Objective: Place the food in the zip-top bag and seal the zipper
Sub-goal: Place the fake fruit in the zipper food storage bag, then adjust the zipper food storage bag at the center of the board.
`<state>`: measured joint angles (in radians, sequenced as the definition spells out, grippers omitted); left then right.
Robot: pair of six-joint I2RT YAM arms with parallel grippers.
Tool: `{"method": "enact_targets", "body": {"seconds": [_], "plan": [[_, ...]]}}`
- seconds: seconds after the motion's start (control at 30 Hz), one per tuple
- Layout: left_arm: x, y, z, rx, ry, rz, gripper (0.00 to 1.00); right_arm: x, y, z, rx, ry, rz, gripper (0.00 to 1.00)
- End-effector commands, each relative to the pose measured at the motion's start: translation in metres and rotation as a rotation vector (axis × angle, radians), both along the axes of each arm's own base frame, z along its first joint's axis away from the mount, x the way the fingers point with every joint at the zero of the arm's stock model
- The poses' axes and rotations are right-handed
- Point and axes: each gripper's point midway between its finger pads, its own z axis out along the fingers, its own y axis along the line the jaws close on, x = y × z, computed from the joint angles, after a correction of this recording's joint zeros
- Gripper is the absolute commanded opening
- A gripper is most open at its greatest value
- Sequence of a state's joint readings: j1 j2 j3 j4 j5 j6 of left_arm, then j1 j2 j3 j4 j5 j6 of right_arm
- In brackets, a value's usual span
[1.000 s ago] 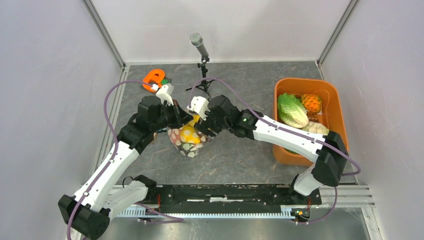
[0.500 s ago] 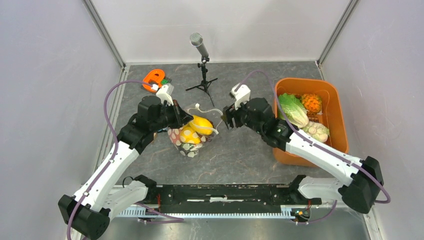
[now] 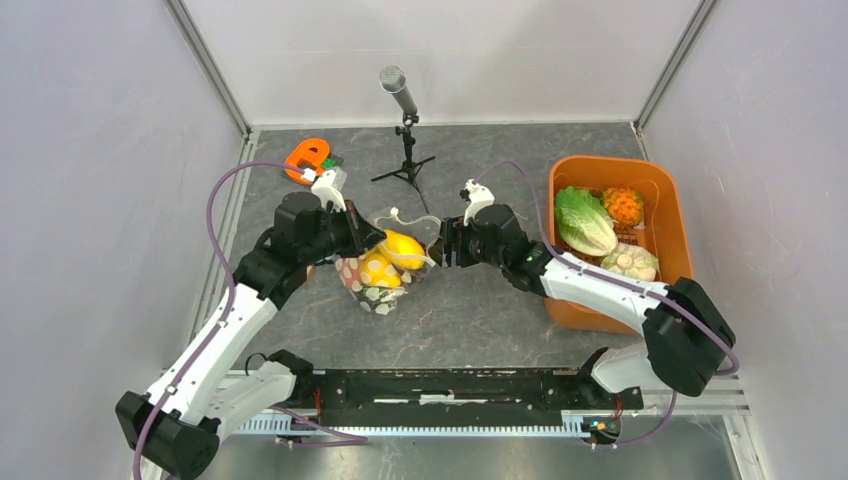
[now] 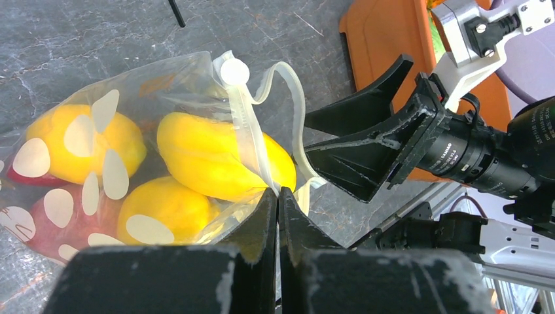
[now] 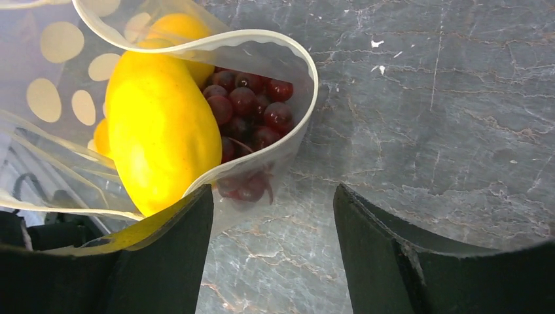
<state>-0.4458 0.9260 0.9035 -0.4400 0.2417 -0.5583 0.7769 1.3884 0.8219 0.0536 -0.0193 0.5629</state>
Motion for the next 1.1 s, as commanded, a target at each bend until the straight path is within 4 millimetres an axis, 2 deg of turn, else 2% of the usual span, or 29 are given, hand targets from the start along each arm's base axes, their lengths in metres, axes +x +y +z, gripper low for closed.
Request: {"method": "enact_targets", "body": {"seconds": [0.0,0.07,0.13,0.2,0.27,0.33,0.4,0.5,0.57,0.73,0.87,0.93,1.03,1.07], "plan": [[-0.001,-0.002,0.018,-0.044,-0.053,0.000,0.02,0.010,0.012,0.042,0.130,-0.054,-0.036,0.69],[-0.001,-0.001,0.017,-0.041,-0.053,0.001,0.02,0.018,-0.021,0.052,0.119,-0.133,-0.220,0.68],[-0.001,0.000,0.016,-0.036,-0.050,0.003,0.02,0.017,-0.043,0.072,0.203,-0.242,-0.299,0.72],[-0.001,0.000,0.014,-0.033,-0.049,0.005,0.02,0.016,-0.053,0.087,0.261,-0.291,-0.312,0.73],[-0.001,-0.001,0.015,-0.036,-0.052,0.001,0.02,0.018,-0.042,0.092,0.246,-0.276,-0.261,0.74],[0.000,-0.003,0.015,-0.039,-0.048,-0.003,0.02,0.018,-0.022,0.085,0.204,-0.218,-0.175,0.74],[0.002,-0.004,0.016,-0.044,-0.049,-0.008,0.02,0.018,-0.004,0.071,0.184,-0.144,-0.119,0.75],[0.002,-0.005,0.018,-0.049,-0.052,-0.007,0.02,0.020,0.009,0.046,0.188,-0.041,-0.124,0.75],[0.002,-0.004,0.017,-0.046,-0.053,-0.004,0.02,0.019,0.018,0.039,0.187,-0.011,-0.096,0.74],[0.000,-0.001,0.017,-0.045,-0.057,0.008,0.02,0.020,0.016,0.030,0.144,-0.006,-0.115,0.70],[-0.001,-0.004,0.018,-0.051,-0.052,-0.007,0.02,0.018,0.019,0.016,0.116,0.018,-0.095,0.62],[-0.001,-0.003,0.017,-0.051,-0.051,-0.006,0.02,0.017,0.025,0.015,0.133,0.017,-0.068,0.60],[-0.001,-0.002,0.016,-0.048,-0.049,-0.002,0.02,0.018,0.027,0.017,0.129,-0.003,-0.055,0.51],[-0.002,-0.003,0.017,-0.049,-0.049,-0.005,0.02,0.018,0.026,0.018,0.108,-0.017,-0.044,0.51]]}}
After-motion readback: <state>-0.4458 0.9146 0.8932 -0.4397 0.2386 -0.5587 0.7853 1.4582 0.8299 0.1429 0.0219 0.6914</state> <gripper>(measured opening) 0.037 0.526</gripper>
